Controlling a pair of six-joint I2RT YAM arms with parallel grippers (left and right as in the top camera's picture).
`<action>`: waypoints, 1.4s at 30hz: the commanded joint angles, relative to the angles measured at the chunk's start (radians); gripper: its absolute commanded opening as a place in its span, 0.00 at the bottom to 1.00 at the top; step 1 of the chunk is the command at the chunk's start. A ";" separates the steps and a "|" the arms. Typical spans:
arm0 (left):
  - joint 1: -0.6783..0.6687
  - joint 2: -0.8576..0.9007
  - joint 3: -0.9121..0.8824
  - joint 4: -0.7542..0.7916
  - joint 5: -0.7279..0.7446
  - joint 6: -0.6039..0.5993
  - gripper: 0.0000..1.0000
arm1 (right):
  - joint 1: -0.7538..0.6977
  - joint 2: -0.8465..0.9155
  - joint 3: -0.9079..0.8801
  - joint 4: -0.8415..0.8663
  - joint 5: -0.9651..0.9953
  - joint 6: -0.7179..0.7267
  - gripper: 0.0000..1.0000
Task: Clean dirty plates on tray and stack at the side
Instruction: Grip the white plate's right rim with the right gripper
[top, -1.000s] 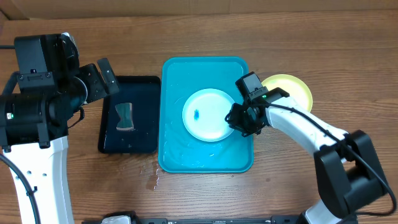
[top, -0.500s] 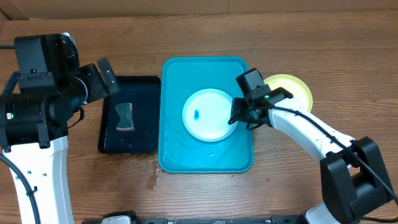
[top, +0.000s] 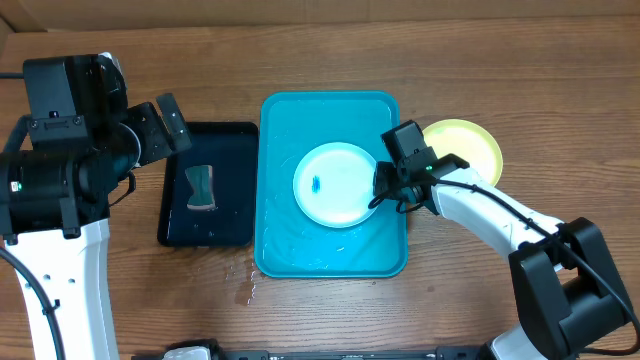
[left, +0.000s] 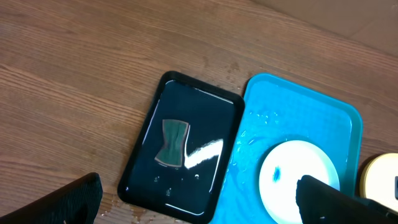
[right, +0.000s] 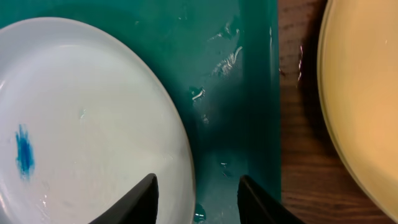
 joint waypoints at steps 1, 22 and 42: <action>-0.001 0.009 0.012 0.003 0.009 -0.010 1.00 | 0.001 -0.019 -0.031 0.033 0.002 -0.003 0.39; -0.001 0.009 0.012 0.003 0.009 -0.010 1.00 | 0.001 -0.016 -0.048 0.069 -0.167 0.001 0.16; -0.001 0.009 0.012 0.003 0.009 -0.010 1.00 | 0.001 0.003 -0.048 0.077 -0.103 0.057 0.08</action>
